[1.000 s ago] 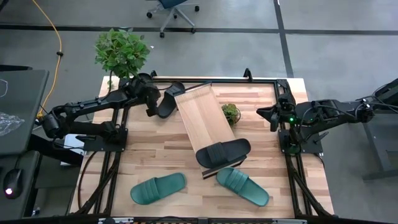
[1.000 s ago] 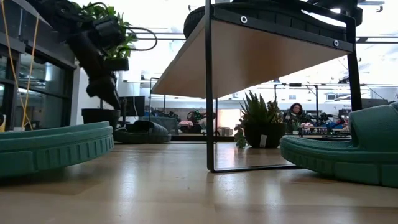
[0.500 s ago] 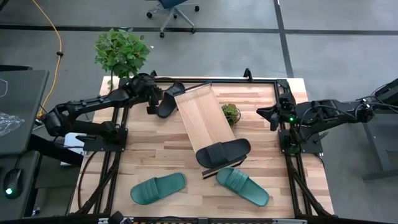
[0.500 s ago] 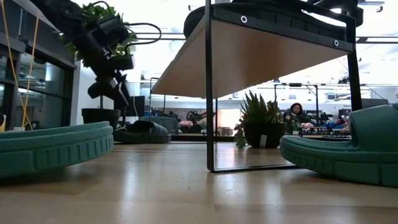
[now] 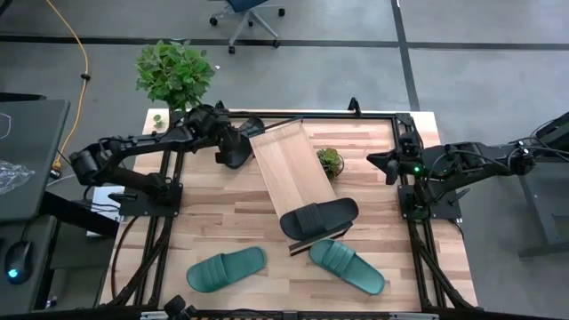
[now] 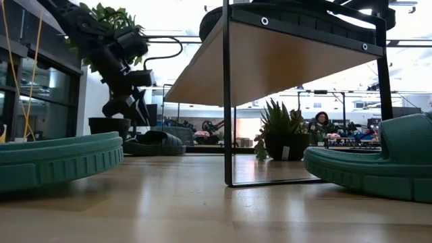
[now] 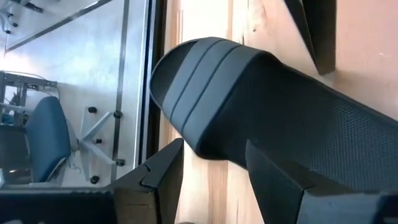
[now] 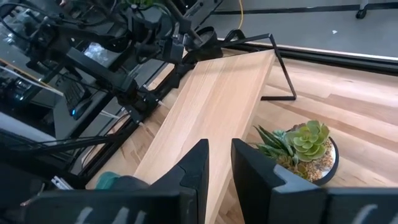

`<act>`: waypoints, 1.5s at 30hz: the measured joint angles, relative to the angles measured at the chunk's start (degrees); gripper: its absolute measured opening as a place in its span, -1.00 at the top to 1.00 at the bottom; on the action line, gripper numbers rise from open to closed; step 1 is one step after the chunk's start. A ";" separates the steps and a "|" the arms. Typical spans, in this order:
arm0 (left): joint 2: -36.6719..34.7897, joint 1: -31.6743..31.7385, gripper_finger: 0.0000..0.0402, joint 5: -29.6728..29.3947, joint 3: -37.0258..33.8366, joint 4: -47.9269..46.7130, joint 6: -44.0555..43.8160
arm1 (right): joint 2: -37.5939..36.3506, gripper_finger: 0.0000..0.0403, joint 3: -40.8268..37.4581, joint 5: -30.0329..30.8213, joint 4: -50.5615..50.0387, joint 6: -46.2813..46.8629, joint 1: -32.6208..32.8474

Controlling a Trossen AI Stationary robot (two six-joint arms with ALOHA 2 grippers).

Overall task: Pick and place slides into the shelf
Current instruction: Put the black slipper on the shelf

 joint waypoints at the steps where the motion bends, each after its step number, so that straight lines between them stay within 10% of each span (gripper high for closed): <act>1: 0.44 0.00 0.20 0.38 0.00 0.34 0.02 | 0.00 0.70 0.00 0.29 0.00 0.22 0.00; 45: 6.15 2.89 0.20 5.74 1.46 6.81 13.05 | 5.79 0.70 0.02 -0.03 2.67 2.04 0.02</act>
